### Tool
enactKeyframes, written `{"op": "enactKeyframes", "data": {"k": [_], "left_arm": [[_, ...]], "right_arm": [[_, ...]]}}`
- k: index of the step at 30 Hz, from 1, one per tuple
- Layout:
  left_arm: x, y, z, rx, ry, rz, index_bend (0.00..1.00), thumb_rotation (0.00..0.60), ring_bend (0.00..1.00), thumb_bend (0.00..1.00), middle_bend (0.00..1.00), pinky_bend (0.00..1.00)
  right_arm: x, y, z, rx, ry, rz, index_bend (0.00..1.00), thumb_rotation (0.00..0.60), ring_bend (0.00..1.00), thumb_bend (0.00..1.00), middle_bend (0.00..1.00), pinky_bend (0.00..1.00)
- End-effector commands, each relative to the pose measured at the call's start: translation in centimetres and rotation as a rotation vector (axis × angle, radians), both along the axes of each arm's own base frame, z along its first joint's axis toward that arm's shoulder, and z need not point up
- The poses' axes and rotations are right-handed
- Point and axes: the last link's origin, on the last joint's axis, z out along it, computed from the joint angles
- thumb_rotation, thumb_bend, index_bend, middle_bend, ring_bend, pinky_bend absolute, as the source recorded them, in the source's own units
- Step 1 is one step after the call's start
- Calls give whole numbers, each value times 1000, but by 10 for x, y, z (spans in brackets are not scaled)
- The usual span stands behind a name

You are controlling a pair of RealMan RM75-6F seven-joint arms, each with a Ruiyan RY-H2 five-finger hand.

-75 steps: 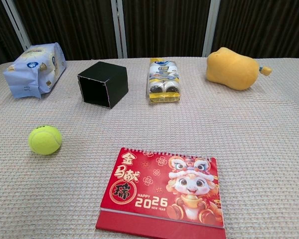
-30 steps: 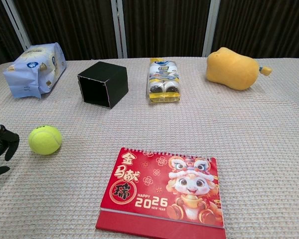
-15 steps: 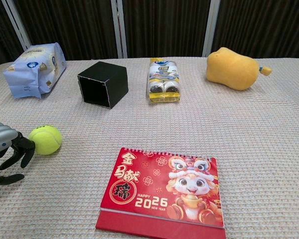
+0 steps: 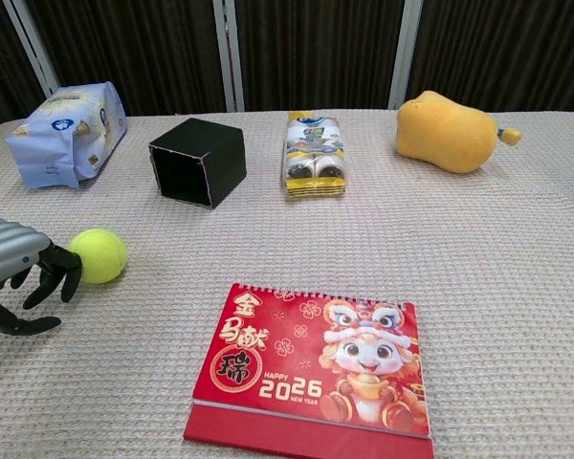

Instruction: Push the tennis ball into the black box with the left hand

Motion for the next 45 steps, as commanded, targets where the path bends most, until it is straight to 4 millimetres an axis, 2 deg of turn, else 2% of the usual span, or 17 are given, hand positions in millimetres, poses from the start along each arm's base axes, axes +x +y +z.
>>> {"op": "enactKeyframes", "data": {"k": [1,18,33,41,45], "left_arm": [[1,5,-1,-5,-5,2,518,600,459,243,689,556],[6,36,-3,-1,-40,18,486,600,447,243,648,538],[12,71,3,24,-57,17,453,600,428,243,601,526],[13,88,-2,15,-50,43,337,600,301,243,461,383],[15,93,-5,20,-41,41,324,600,269,243,421,361]], "right_arm": [[0,0,1,-2,-2,0,0,600,0,289,0,20],[-1,1,4,-8,-10,2,0,600,0,289,0,20],[-1,1,5,-10,-13,1,0,600,0,289,0,20],[-2,2,7,-14,-17,2,0,600,0,289,0,20],[-2,1,8,-17,-19,3,0,600,0,289,0,20]]}}
